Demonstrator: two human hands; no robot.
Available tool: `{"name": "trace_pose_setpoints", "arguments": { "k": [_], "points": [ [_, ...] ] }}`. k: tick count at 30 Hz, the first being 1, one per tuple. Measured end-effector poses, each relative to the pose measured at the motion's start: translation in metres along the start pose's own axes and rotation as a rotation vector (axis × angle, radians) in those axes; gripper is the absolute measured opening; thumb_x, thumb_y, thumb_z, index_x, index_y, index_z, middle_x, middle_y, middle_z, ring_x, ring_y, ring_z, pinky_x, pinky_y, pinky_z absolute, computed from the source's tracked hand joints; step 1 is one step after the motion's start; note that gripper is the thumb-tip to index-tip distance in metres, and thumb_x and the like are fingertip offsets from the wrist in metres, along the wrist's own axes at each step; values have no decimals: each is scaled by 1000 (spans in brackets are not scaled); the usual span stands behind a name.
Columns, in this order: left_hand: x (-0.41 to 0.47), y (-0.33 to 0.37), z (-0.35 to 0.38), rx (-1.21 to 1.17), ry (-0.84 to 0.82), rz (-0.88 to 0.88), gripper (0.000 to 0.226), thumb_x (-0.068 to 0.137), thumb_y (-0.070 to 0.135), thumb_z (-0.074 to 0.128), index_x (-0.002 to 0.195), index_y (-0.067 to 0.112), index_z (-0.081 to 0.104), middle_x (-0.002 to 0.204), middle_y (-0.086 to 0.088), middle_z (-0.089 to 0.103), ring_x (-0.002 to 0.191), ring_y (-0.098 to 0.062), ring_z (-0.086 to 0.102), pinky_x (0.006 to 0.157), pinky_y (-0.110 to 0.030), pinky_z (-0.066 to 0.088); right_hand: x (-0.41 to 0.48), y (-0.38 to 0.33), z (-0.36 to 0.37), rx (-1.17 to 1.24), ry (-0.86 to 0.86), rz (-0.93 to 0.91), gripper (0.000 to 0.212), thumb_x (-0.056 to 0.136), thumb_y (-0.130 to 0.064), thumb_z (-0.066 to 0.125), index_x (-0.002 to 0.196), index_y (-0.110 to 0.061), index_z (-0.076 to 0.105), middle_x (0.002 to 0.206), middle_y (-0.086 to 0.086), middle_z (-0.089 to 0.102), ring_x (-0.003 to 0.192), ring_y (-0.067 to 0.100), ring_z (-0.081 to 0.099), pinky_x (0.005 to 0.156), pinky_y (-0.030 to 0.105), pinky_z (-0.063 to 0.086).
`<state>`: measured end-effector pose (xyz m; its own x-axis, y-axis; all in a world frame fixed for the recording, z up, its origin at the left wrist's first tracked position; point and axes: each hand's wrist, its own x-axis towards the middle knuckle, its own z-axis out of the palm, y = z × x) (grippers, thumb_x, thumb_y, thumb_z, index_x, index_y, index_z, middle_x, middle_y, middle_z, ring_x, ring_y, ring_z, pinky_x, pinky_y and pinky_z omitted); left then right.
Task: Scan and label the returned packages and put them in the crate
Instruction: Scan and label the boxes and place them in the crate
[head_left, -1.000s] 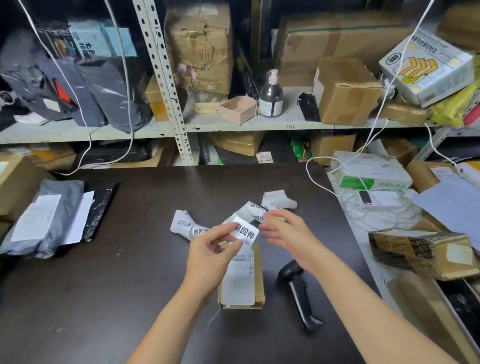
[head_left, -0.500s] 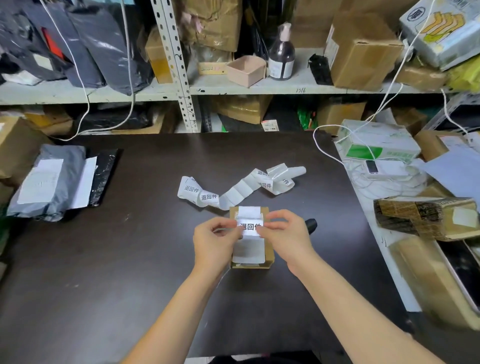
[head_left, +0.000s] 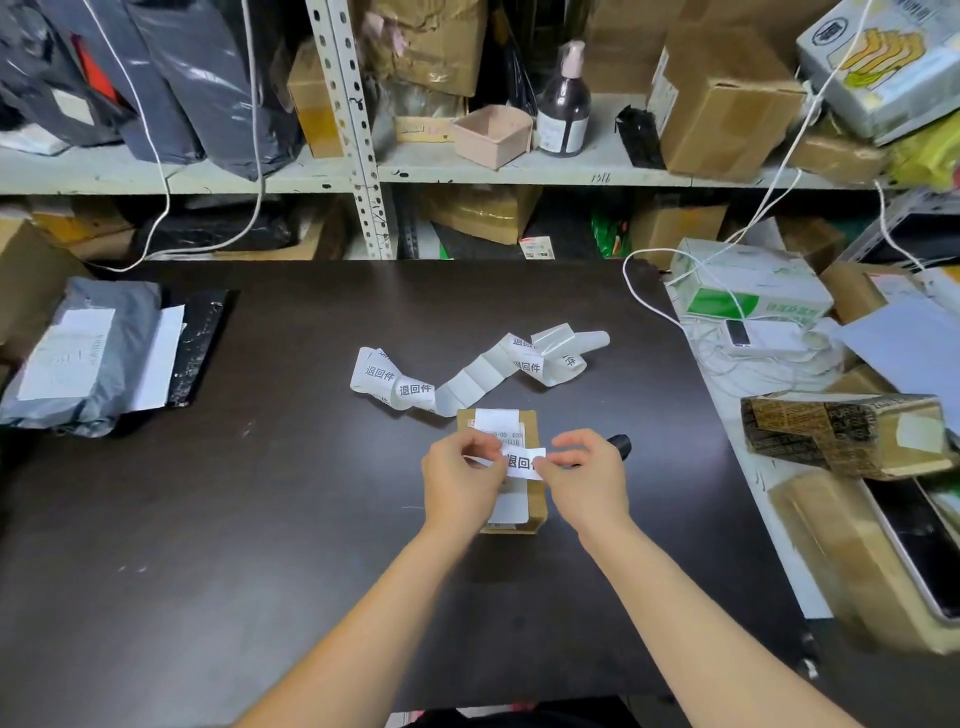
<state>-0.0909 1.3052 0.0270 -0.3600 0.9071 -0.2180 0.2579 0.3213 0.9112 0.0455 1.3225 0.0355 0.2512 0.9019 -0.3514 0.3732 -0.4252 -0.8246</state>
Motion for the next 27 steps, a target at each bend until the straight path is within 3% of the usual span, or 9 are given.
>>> {"name": "trace_pose_setpoints", "arguments": {
  "k": [5,9,12,15,17,20,24,27],
  "points": [
    [0,-4,8,142,3,46,16,77,3,70,73,18,69,70,8,69,68,-11,67,70,-33,57,4,7,6,-114,24,-34,23,84,-16,78,89,-28,60,79,-12,67,75,4,63,55,19,41],
    [3,-5,13,324,-28,84,11,79,8,67,80,17,73,84,5,70,81,-17,67,72,-34,56,4,7,8,-302,41,-105,16,86,-22,75,86,-29,61,86,-10,68,79,13,65,55,21,39],
    [7,-7,13,528,-95,138,16,87,18,64,96,25,75,105,6,58,94,-16,62,71,-30,48,2,7,9,-479,68,-137,5,89,-31,73,92,-31,70,96,-9,69,78,14,61,51,20,33],
    [11,-12,9,666,-144,214,18,92,30,62,104,31,76,101,9,44,91,-18,60,66,-29,40,1,10,11,-562,85,-161,9,91,-37,72,98,-33,75,107,-8,63,87,17,64,51,22,31],
    [12,-16,6,704,-159,270,19,90,41,64,104,35,76,100,11,40,88,-14,58,65,-29,40,2,16,9,-521,77,-157,10,91,-39,71,99,-34,76,110,-8,61,92,18,64,57,25,38],
    [13,-20,4,679,-164,296,24,85,51,70,103,36,76,98,13,40,82,-7,50,67,-27,42,3,29,8,-275,35,-125,17,90,-33,73,105,-26,78,109,-7,73,91,13,67,70,25,53],
    [13,-22,1,588,-153,256,25,88,41,69,111,31,74,98,13,40,83,-8,48,68,-28,44,1,40,6,-86,33,-106,25,91,-27,73,114,-19,77,106,-5,77,88,7,69,70,19,54],
    [10,-26,-9,478,-26,190,42,83,36,73,124,29,67,99,11,42,83,-9,51,63,-26,42,3,46,5,-48,18,-93,25,91,-28,72,113,-17,77,105,-6,77,89,7,69,75,25,59]
  ]
}}
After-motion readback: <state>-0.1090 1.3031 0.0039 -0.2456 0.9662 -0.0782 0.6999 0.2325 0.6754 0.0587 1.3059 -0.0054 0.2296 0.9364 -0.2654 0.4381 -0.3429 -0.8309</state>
